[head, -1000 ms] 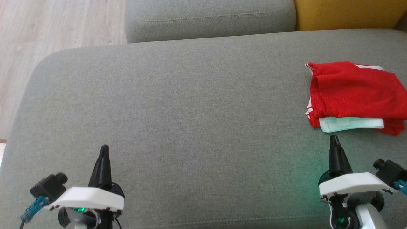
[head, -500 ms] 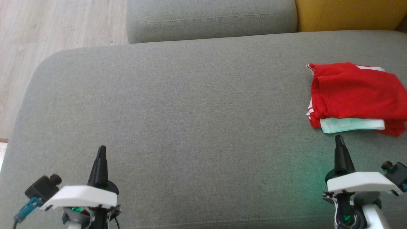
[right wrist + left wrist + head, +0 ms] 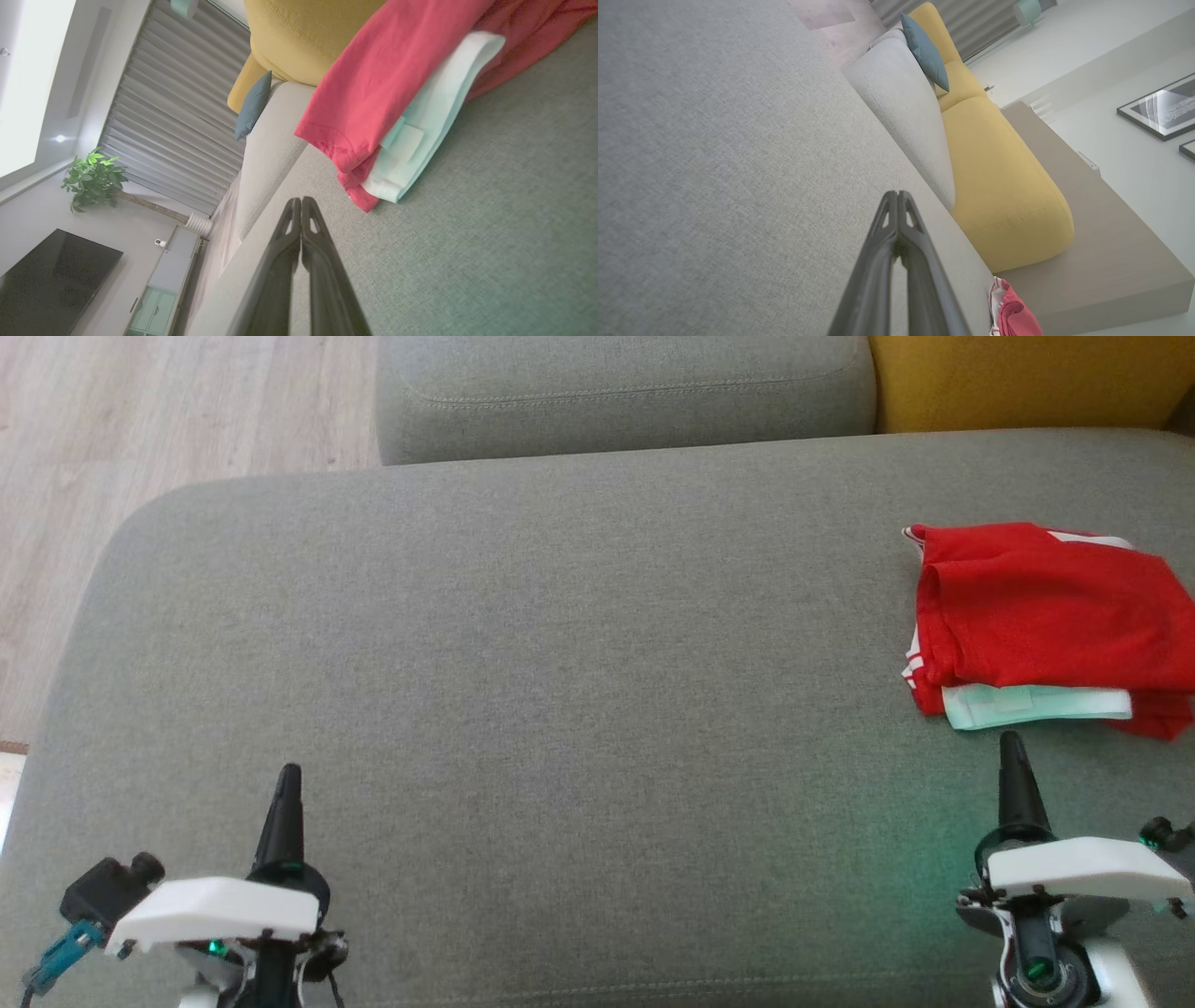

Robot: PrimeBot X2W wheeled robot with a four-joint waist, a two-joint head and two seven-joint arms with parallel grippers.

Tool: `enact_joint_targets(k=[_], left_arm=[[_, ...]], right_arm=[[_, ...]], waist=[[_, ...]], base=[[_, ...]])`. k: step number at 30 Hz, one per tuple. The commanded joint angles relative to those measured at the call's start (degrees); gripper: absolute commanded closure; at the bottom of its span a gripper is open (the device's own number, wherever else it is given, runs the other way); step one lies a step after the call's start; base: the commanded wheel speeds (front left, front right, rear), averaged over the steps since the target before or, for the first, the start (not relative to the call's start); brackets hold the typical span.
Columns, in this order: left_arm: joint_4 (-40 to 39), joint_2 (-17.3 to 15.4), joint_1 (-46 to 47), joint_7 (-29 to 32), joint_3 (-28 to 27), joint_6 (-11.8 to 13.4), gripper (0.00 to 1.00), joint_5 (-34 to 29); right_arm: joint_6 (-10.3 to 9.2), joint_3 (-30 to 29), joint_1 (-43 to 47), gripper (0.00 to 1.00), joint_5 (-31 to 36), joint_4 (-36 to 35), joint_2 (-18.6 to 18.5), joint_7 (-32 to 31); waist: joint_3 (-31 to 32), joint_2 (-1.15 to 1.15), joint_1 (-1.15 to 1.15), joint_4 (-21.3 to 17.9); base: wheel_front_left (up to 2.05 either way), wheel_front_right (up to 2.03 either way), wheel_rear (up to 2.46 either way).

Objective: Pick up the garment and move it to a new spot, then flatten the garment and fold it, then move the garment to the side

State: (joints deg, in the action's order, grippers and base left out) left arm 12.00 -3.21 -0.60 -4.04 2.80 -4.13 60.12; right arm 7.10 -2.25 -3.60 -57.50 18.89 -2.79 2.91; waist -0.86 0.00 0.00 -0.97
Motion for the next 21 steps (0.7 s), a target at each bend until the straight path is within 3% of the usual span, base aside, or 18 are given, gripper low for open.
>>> enact_joint_targets(k=[1, 21], left_arm=[[-1.52, -0.97, 3.36, 0.28, -1.76, -0.74, 1.0, 1.42], [-0.15, -1.09, 4.64, 3.63, -3.87, -1.78, 1.0, 14.26]], right_arm=[[0.23, 0.39, -2.53, 1.0, -1.52, -2.25, -0.62, -0.5], [0.29, -1.2, -2.53, 1.0, -14.85, -3.3, -0.6, -3.81]], waist=[[0.01, 0.0, 0.0, 0.02], [0.28, 0.0, 0.0, 0.39]], base=[[0.0, 0.0, 0.0], [0.0, 0.0, 0.0]])
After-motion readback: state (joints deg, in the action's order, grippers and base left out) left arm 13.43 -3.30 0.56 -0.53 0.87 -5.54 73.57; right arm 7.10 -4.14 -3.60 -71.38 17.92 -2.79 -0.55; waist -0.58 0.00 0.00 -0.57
